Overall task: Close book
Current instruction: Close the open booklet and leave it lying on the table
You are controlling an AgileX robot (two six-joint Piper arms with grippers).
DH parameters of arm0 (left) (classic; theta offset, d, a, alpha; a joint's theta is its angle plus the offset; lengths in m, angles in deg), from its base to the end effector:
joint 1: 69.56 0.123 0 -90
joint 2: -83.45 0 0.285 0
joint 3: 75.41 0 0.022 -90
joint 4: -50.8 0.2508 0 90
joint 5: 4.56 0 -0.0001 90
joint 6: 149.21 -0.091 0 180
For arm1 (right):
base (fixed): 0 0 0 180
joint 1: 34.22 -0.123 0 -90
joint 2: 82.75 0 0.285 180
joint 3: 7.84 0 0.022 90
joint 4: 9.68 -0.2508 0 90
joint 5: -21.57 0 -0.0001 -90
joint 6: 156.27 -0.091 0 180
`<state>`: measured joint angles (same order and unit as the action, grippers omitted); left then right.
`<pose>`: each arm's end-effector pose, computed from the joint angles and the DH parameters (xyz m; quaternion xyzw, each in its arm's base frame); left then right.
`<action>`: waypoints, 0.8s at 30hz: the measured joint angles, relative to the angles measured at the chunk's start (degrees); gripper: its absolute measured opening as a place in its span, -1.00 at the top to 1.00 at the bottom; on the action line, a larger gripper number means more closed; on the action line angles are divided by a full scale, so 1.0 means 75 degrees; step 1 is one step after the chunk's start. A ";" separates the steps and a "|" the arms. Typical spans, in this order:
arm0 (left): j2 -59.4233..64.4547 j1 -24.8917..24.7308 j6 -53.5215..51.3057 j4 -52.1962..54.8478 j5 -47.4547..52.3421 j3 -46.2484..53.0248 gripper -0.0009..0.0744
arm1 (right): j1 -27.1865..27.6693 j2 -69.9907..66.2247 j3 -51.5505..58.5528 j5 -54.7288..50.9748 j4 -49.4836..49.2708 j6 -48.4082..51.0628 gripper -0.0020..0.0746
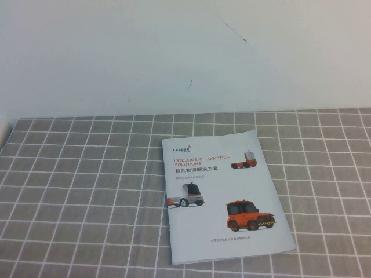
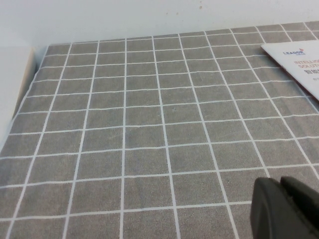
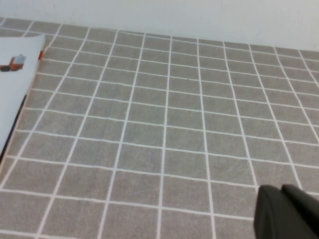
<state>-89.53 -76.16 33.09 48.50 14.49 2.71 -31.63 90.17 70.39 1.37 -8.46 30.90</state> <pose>0.0529 -0.0073 0.1786 0.0187 0.7887 -0.0644 0.6111 0.0529 -0.0031 0.1761 -0.0375 0.7951 -0.0604 0.6022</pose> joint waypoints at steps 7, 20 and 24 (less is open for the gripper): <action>0.0000 0.0000 0.0000 0.0000 0.0000 0.0000 0.99 | 0.0000 0.0000 0.0000 0.0000 -0.0030 0.0000 0.95; 0.0000 0.0000 0.0000 0.0000 0.0000 0.0000 0.99 | 0.0000 0.0000 0.0000 0.0000 -0.0065 -0.0781 0.95; 0.0000 0.0000 -0.0003 0.0000 0.0000 0.0000 0.99 | 0.0000 0.0000 0.0000 0.0000 -0.0082 -0.1536 0.95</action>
<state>-89.53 -76.16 33.06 48.50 14.49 2.71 -31.63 90.17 70.39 1.37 -9.08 19.38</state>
